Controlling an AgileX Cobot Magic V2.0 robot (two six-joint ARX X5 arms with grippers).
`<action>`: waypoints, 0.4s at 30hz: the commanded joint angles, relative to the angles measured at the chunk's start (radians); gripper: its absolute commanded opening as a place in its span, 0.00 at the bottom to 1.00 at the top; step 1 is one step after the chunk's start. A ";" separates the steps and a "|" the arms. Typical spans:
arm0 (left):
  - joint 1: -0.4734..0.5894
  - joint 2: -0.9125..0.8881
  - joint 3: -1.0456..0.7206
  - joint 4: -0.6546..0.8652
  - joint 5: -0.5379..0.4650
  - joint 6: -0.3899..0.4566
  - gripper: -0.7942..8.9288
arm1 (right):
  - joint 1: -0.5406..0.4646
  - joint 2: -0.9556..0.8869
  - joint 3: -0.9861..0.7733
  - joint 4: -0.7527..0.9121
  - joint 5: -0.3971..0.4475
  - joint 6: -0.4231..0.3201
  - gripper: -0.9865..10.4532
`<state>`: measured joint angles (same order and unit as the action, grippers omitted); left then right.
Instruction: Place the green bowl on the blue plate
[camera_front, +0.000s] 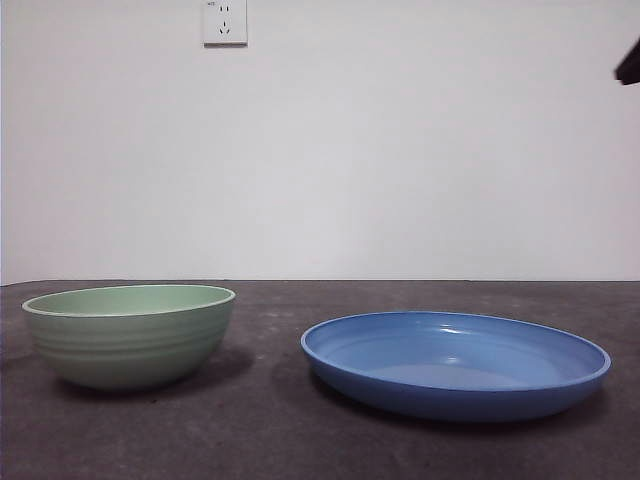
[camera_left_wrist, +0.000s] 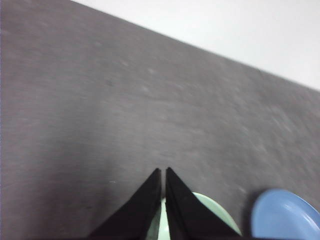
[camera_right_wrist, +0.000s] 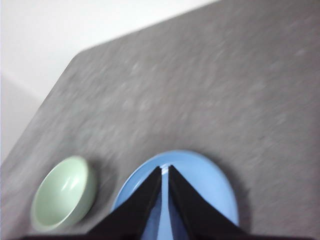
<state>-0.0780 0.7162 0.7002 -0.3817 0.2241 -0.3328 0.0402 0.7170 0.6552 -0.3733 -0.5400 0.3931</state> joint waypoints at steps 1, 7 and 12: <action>-0.025 0.088 0.111 -0.043 0.095 0.050 0.10 | 0.027 0.047 0.055 -0.031 -0.039 -0.043 0.10; -0.130 0.260 0.286 -0.183 0.227 0.128 0.10 | 0.099 0.143 0.164 -0.130 -0.108 -0.154 0.10; -0.203 0.335 0.333 -0.209 0.277 0.147 0.11 | 0.125 0.164 0.192 -0.154 -0.116 -0.192 0.10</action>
<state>-0.2752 1.0416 1.0103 -0.5961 0.4931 -0.2134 0.1627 0.8749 0.8314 -0.5304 -0.6540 0.2317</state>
